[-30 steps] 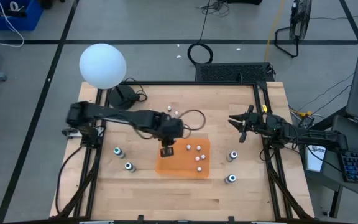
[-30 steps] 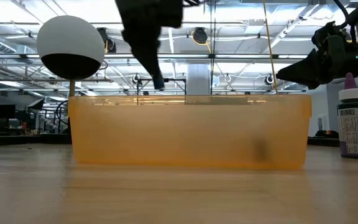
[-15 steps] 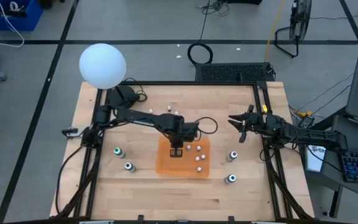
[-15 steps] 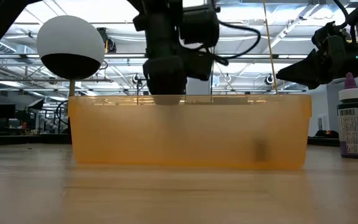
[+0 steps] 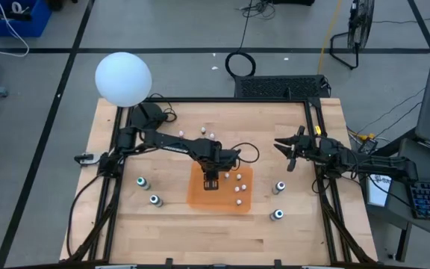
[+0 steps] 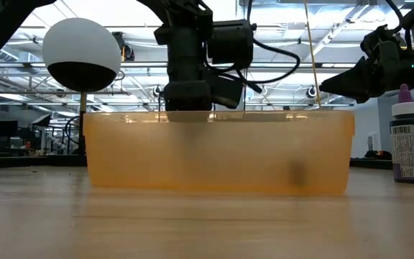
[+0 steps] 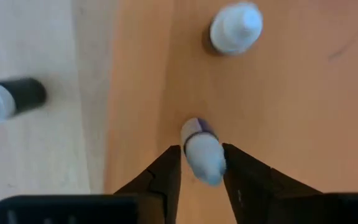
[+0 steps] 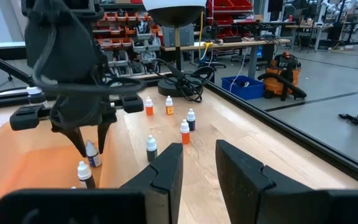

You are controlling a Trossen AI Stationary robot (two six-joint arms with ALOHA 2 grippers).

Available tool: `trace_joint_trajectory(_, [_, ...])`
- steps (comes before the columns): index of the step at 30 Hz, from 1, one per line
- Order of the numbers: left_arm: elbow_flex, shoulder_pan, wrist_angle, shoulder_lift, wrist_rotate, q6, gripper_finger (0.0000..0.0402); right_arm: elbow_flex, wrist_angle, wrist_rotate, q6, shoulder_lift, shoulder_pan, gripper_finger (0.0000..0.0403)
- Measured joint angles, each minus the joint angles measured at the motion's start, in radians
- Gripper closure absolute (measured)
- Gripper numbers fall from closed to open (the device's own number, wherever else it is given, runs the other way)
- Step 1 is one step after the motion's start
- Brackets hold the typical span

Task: Pick & Place food coloring
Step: Put the blue food coloring bottle into the orange bin, then put the green food coloring bottle into the orange bin

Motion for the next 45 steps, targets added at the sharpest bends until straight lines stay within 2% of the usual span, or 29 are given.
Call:
trace_joint_trajectory(6, [0.0,0.001,-0.002,-0.034,-0.001,-0.001,0.0255,0.0,0.0,0.0,0.0,0.0,0.0,0.0318])
trace_joint_trajectory(12, [0.0,0.0,-0.017,-0.133,-0.026,0.006,0.0255,0.0,0.0,0.0,0.0,0.0,0.0,0.0317])
trace_joint_trajectory(17, [0.0,0.018,0.012,-0.207,-0.283,0.07,0.0255,0.0,0.0,0.0,0.0,0.0,0.0,0.0318])
trace_joint_trajectory(18, [0.0,0.035,0.027,-0.212,-0.296,0.088,0.0254,0.0,0.0,0.0,0.0,0.0,0.0,0.0318])
trace_joint_trajectory(23, [0.0,0.142,0.058,-0.174,-0.146,0.096,0.0254,0.0,0.0,0.0,0.0,0.0,0.0,0.0317])
trace_joint_trajectory(29, [-0.001,0.221,0.083,-0.107,-0.103,0.088,0.0254,0.001,0.0,0.0,0.0,0.0,0.0,0.0317])
trace_joint_trajectory(37, [0.0,0.216,0.113,-0.052,-0.055,0.112,0.0254,0.001,0.002,0.0,0.0,0.0,0.0,0.0319])
trace_joint_trajectory(45, [0.0,0.199,0.109,-0.051,-0.055,0.127,0.0254,0.001,0.001,0.0,0.0,0.0,0.0,0.0317])
